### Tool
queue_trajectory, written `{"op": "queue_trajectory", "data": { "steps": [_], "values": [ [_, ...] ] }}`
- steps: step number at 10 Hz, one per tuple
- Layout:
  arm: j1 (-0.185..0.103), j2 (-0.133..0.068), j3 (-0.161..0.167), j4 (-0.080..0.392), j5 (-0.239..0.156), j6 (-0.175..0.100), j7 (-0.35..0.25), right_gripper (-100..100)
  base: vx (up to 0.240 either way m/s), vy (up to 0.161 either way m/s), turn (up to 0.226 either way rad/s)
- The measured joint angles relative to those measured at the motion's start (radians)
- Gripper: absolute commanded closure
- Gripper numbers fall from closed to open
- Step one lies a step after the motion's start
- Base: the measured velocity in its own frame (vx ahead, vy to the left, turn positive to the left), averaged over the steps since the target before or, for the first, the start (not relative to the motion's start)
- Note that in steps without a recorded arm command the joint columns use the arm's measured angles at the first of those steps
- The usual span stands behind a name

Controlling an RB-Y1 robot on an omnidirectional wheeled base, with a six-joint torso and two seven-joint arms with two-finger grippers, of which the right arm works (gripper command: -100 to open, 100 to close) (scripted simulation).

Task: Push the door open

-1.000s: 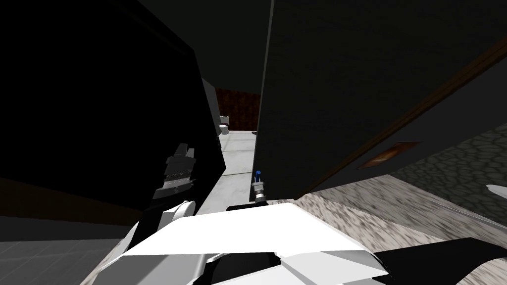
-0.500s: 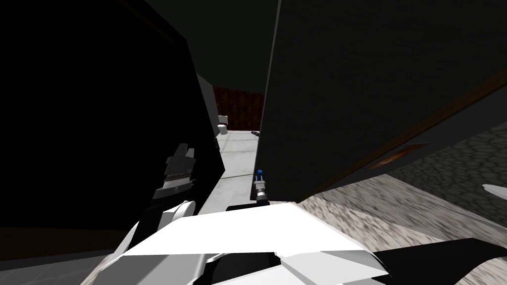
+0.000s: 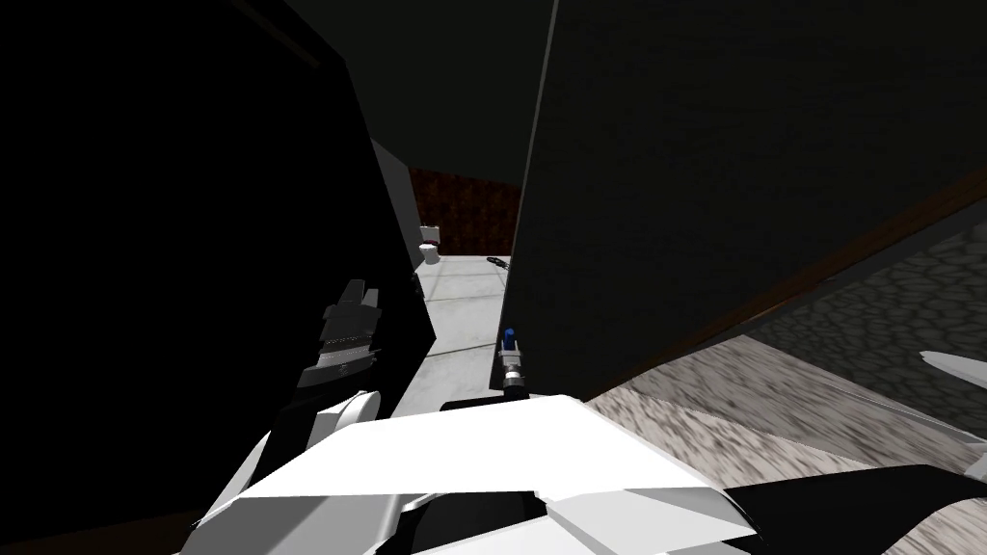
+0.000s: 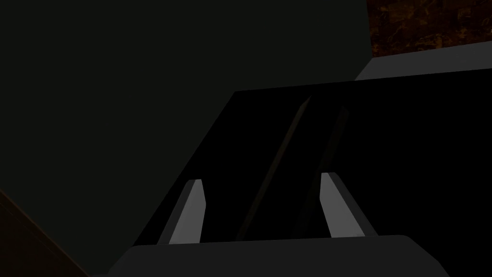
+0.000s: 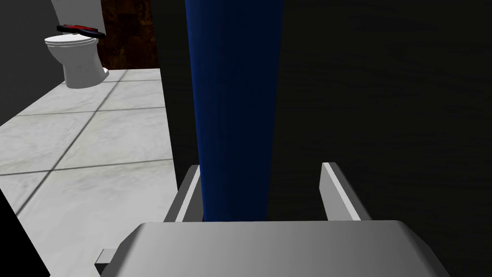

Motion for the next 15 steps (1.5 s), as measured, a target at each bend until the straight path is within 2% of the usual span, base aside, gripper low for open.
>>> {"op": "queue_trajectory", "data": {
  "steps": [1,2,4,5,7,9,10,14,15],
  "values": [
    [0.002,0.005,-0.008,-0.001,-0.003,-0.007,0.001,100,0.096,0.029,-0.035],
    [0.016,0.003,-0.018,-0.032,-0.009,0.009,0.016,100,0.091,0.031,-0.031],
    [-0.014,0.014,-0.041,0.006,-0.019,0.003,0.013,100,0.157,0.064,-0.075],
    [-0.017,0.017,-0.055,0.015,-0.025,0.0,0.011,100,0.129,0.055,-0.03],
    [0.005,0.021,-0.075,-0.029,-0.034,0.015,0.032,100,0.138,0.069,-0.078],
    [-0.003,0.034,-0.096,-0.014,-0.042,0.006,0.034,100,0.179,0.067,-0.049],
    [-0.012,0.043,-0.108,0.007,-0.046,-0.007,0.029,100,0.171,0.058,-0.08],
    [-0.012,0.061,-0.149,0.001,-0.063,-0.014,0.041,100,0.142,0.034,-0.039],
    [-0.014,0.061,-0.152,0.0,-0.064,-0.015,0.041,100,0.101,-0.008,-0.016]
  ]
}}
